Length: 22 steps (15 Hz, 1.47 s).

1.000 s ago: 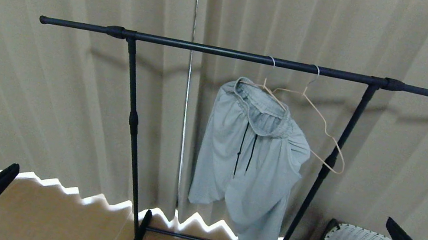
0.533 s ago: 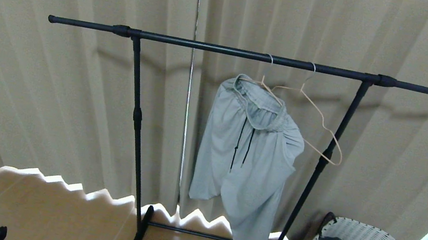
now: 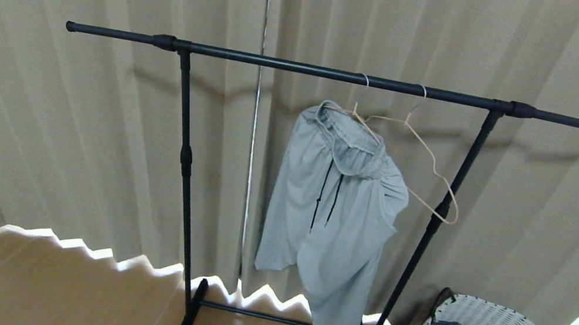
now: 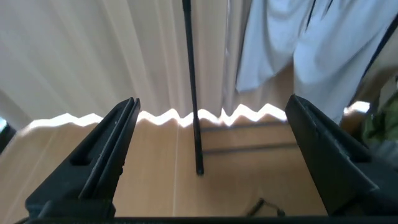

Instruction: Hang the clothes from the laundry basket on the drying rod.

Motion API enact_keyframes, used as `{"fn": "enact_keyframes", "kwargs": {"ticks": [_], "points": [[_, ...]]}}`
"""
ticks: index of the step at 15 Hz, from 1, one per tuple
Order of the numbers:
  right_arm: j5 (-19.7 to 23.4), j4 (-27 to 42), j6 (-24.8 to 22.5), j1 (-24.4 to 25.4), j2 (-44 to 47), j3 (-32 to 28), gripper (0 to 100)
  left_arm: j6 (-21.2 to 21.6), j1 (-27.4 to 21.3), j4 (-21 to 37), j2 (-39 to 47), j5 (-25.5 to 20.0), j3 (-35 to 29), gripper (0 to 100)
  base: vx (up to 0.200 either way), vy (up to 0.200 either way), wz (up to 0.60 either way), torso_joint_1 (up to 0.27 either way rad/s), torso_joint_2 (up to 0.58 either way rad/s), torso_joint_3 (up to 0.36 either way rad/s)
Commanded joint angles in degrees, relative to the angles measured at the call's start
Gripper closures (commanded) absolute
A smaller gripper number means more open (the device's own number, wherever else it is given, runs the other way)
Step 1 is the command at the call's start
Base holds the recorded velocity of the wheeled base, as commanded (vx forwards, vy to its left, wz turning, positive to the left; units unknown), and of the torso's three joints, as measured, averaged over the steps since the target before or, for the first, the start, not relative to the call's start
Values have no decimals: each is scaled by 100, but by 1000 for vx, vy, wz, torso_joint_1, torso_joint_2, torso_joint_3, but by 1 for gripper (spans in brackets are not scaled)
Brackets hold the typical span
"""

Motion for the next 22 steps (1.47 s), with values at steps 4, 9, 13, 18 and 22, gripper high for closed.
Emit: {"fn": "enact_keyframes", "kwargs": {"ticks": [4,9,13,18,22], "points": [[493,1583,20,-66,-2888,-147,0,-29,1,-4,-386,-41,0,0,0,0,0,0,0,0],[1293,1416,29,-66,-2888,-6,0,-29,-104,14,-378,-481,0,0,0,0,0,0,0,0],[1302,1381,99,-66,-2888,-6,0,-100,-658,14,-650,-463,0,0,0,0,0,0,0,0],[1302,1372,55,-66,-2888,-6,0,-82,-596,5,-896,-366,0,0,0,0,0,0,0,0],[1293,1381,11,-66,-2888,2,0,-3,-623,-13,-896,-375,0,0,0,0,0,0,0,0]]}}
